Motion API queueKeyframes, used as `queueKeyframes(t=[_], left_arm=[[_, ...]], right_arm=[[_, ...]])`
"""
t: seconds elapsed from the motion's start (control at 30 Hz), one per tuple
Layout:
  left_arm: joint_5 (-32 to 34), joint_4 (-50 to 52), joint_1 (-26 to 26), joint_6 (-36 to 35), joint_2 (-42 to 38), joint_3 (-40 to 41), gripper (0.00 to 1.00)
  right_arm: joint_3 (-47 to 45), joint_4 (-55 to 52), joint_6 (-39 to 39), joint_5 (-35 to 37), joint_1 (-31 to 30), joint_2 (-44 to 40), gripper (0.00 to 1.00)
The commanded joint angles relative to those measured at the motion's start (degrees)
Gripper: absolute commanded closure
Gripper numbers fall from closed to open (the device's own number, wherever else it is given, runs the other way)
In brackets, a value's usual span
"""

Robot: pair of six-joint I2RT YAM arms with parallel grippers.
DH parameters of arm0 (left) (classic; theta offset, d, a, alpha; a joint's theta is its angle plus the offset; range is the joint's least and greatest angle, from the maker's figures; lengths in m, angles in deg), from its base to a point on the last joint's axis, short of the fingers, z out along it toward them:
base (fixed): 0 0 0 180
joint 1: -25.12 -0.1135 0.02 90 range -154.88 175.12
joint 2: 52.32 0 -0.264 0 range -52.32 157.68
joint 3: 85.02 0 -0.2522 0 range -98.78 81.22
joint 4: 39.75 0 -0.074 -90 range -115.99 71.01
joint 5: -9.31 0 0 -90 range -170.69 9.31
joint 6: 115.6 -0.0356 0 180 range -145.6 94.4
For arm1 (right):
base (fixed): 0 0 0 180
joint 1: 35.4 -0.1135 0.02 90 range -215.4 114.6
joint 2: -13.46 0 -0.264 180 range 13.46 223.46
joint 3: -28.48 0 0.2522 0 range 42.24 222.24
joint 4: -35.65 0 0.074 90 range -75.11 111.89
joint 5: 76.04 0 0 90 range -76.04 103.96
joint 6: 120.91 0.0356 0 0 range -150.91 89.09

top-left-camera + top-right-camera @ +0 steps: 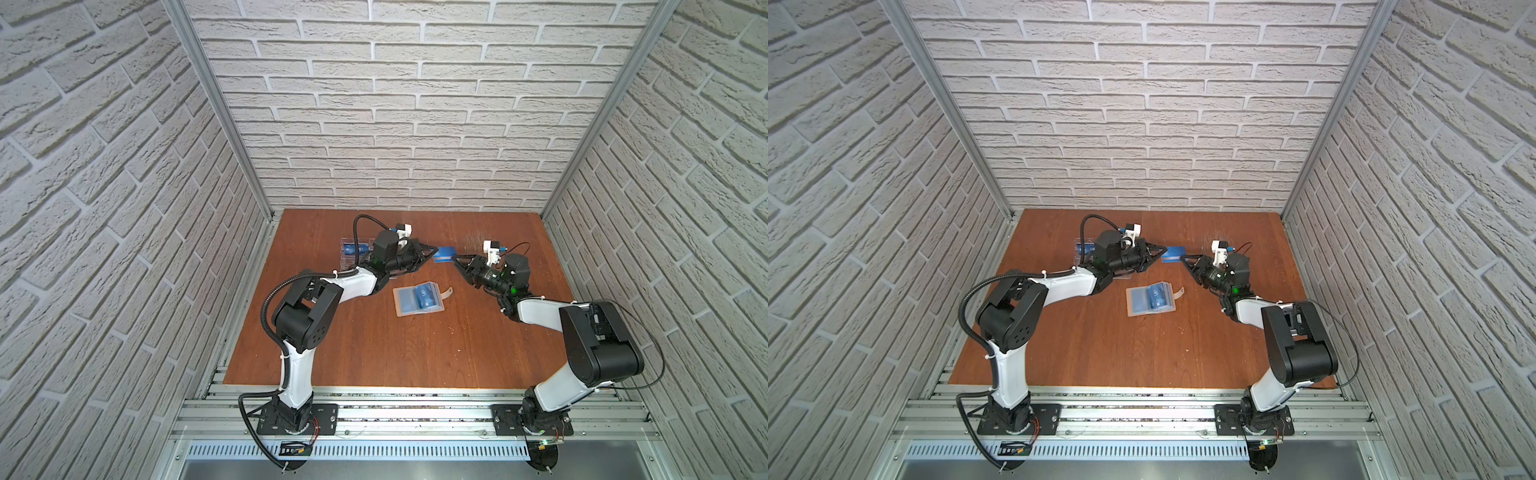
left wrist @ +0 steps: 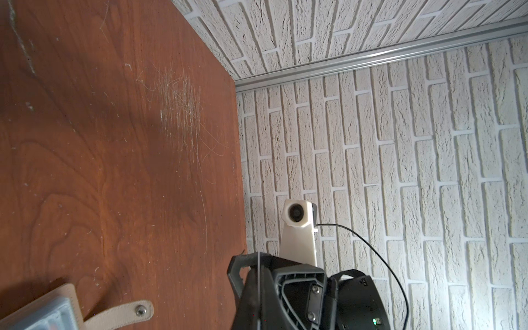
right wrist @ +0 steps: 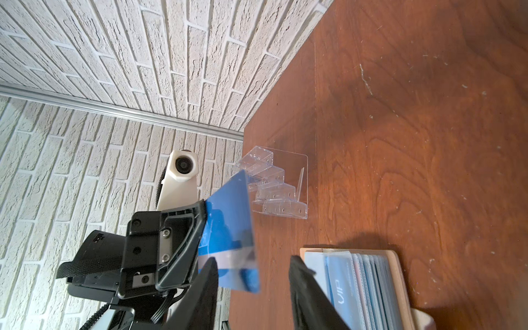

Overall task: Take the credit cards out of the card holder
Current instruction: Pass the credit card.

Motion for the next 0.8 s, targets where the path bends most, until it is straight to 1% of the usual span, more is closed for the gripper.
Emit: queueKeyframes(t=[0.0,0.17,0.3,0.37,0.4,0.43,0.47,0.57,0.6,0.63,0.67,0.7,0.77], left_arm=[[0.0,-4.1,0.4,-0.4,-0.6,0.8,1.0],[-0.3,-4.6,1.3,-0.4,-0.1,0.9,1.0],[-0.4,-4.8,1.8,-0.4,0.5,1.0,1.0],[-0.2,-5.2,1.9,-0.1,0.7,1.3,0.99],[0.0,-5.2,1.8,0.0,0.7,1.5,0.94],[0.5,-5.2,1.7,0.1,0.6,2.0,0.87],[1.0,-5.3,1.5,0.2,0.4,2.5,0.8],[3.5,-4.0,0.7,0.4,-1.1,4.3,0.54],[4.5,-3.5,0.5,0.3,-1.9,5.2,0.44],[6.4,-2.4,0.4,0.0,-3.0,6.2,0.27],[8.2,-1.2,0.4,-0.5,-4.2,7.2,0.11],[9.9,-0.1,0.4,-1.0,-5.3,8.0,0.02],[14.8,1.9,1.1,-0.5,-7.8,10.2,0.02]], right_arm=[[2.1,2.2,-0.1,-1.0,-0.1,-0.4,0.6],[3.4,2.3,0.4,-0.9,-0.1,0.5,0.7],[3.7,3.9,1.5,-0.9,-0.1,1.3,0.81],[3.7,4.3,1.9,-0.9,-0.1,1.6,0.89],[3.6,4.3,1.9,-0.9,-0.1,1.6,0.92],[3.5,4.3,2.0,-0.6,-0.1,1.4,0.94],[3.4,4.1,2.1,-0.4,-0.1,1.2,0.94],[2.7,3.3,2.1,1.2,-0.1,-0.2,0.94],[2.6,2.1,1.8,2.1,-0.2,-1.0,0.94],[2.6,-0.1,1.1,3.5,-0.2,-2.3,0.94],[2.6,-2.6,0.1,5.1,-0.3,-3.8,0.94],[2.7,-4.7,-0.8,6.6,-0.5,-5.0,0.94],[2.7,-7.6,-1.6,10.4,-1.0,-7.5,0.94]])
